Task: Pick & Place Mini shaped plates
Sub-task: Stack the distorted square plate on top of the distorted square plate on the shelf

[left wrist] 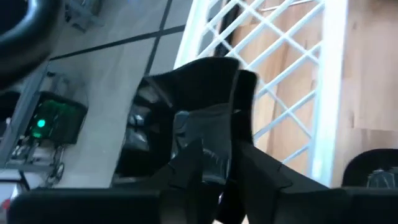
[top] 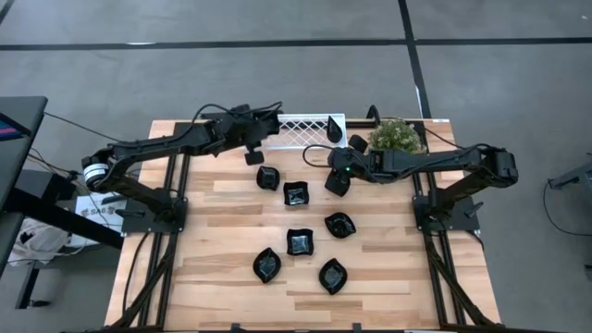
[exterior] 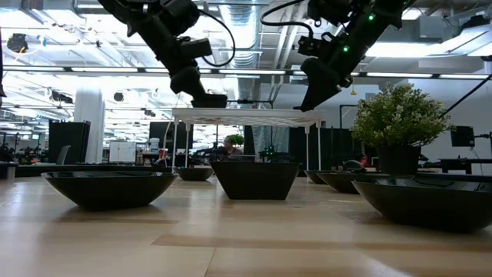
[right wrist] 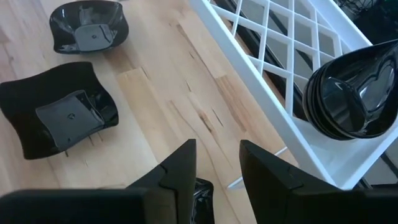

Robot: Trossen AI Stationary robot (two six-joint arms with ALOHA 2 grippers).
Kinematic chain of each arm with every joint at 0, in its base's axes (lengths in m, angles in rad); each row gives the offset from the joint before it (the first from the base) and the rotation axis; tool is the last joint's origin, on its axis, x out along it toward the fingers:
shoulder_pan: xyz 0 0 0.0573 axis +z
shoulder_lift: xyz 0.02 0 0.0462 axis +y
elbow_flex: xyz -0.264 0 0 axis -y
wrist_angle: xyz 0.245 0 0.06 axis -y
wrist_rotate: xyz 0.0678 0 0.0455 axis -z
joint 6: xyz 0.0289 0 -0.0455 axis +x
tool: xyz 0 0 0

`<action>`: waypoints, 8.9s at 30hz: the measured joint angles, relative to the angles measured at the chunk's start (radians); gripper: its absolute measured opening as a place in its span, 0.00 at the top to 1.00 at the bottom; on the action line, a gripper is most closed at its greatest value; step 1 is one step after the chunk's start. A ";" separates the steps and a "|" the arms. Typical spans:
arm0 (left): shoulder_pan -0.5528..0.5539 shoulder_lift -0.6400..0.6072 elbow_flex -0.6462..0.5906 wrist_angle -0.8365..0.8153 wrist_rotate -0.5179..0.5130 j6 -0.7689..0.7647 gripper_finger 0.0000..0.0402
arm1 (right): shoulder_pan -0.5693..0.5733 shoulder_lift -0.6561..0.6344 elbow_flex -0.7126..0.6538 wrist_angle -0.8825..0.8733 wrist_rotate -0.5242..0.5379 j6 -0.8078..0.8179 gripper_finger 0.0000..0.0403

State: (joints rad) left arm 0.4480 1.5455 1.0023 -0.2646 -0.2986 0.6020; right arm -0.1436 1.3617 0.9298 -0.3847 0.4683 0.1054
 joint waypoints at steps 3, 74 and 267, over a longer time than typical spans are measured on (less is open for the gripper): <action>0.000 -0.005 0.000 0.000 -0.008 -0.007 0.74 | 0.000 0.000 0.000 0.000 0.000 0.000 0.71; -0.787 -0.615 -0.625 0.195 -0.047 -1.265 0.73 | 0.406 0.017 -0.003 0.365 -0.093 0.320 0.71; -0.923 -0.615 -0.624 0.908 -0.150 -0.950 0.73 | 0.321 0.491 0.318 0.055 -0.056 -0.010 0.77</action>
State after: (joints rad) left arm -0.4751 0.9306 0.3786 0.6437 -0.4488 -0.3481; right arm 0.1775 1.8523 1.2483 -0.3299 0.4126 0.0959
